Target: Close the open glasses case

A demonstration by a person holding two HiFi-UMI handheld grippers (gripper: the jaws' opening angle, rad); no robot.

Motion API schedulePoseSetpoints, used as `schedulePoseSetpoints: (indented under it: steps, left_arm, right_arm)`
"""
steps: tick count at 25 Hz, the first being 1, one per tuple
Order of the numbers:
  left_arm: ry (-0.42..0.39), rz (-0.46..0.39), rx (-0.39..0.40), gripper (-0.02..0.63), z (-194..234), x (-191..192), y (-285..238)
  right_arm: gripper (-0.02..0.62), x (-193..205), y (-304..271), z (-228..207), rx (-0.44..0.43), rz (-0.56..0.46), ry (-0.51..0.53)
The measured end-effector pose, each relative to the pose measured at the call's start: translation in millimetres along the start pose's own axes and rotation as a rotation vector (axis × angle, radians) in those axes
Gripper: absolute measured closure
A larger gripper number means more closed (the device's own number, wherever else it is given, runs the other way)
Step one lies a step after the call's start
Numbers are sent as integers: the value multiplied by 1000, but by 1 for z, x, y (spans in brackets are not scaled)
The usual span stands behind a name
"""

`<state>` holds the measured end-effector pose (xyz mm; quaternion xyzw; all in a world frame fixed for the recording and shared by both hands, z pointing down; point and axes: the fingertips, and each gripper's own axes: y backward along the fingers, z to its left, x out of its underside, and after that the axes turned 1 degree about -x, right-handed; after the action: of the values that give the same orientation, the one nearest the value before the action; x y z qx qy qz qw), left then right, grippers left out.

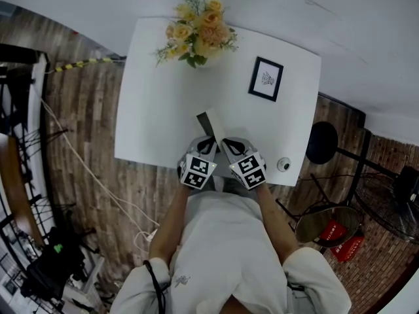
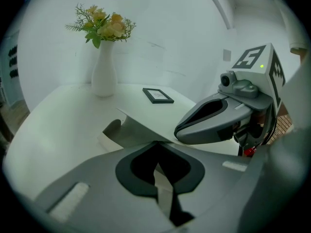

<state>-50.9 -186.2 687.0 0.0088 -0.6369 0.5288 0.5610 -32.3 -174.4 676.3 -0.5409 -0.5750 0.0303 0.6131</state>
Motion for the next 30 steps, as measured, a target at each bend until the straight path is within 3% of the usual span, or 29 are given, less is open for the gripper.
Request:
schedulePoseSetpoints:
  steps: [30]
  left_arm:
    - [42,47,-34,586,20,35,14]
  right_arm:
    - [592,-3,-17,24,-29,11,45]
